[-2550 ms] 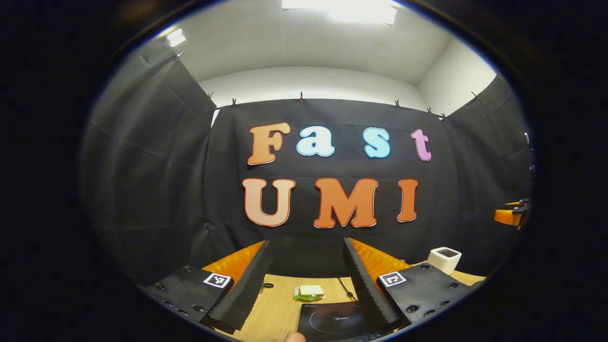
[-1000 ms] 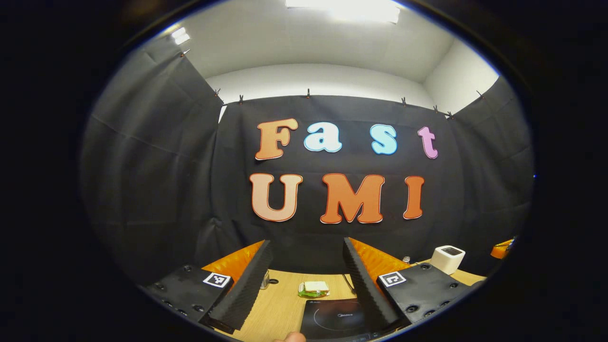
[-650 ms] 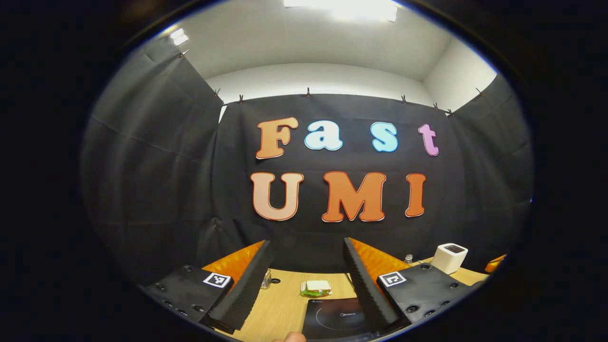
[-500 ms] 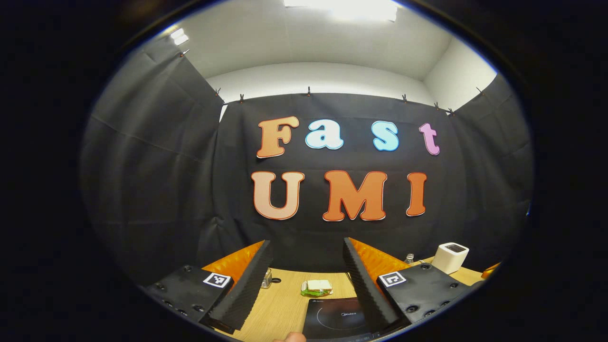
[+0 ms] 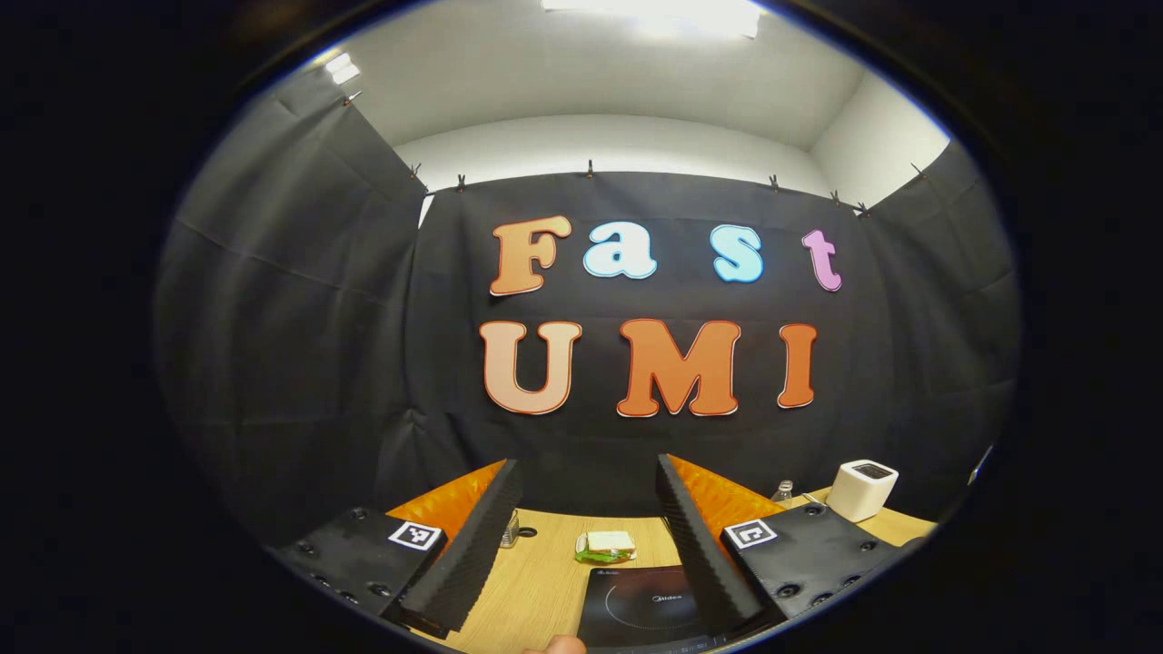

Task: First push the handle of the pot to place it horizontally, then grasp the pot with both hands and set it on the induction cooktop.

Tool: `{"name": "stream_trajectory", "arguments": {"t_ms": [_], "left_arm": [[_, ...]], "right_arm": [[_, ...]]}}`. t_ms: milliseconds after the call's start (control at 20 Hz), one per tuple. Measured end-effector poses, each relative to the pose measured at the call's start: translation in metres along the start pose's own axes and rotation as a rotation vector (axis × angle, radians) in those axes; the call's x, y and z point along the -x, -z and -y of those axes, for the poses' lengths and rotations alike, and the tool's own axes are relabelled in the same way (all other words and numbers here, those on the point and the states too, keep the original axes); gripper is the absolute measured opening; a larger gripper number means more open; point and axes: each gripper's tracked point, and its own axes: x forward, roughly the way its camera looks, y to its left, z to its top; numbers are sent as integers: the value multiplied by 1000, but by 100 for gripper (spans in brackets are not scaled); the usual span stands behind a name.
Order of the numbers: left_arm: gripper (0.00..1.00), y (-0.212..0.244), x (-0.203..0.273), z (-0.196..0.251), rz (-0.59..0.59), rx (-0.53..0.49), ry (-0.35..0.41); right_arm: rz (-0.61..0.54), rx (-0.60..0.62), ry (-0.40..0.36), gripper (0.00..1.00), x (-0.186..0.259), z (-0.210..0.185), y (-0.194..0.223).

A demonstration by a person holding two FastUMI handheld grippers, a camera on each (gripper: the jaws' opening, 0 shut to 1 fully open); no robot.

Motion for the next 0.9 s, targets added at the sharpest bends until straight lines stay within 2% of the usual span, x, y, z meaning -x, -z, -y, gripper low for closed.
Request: {"name": "stream_trajectory", "arguments": {"t_ms": [500,900], "left_arm": [[98,5,-3,4,-15,-10,-2],[99,10,-8,7,-27,-13,-5]], "right_arm": [[-97,-22,23,0,-34,7,31],[-82,-60,24,0,-41,12,21]]}}
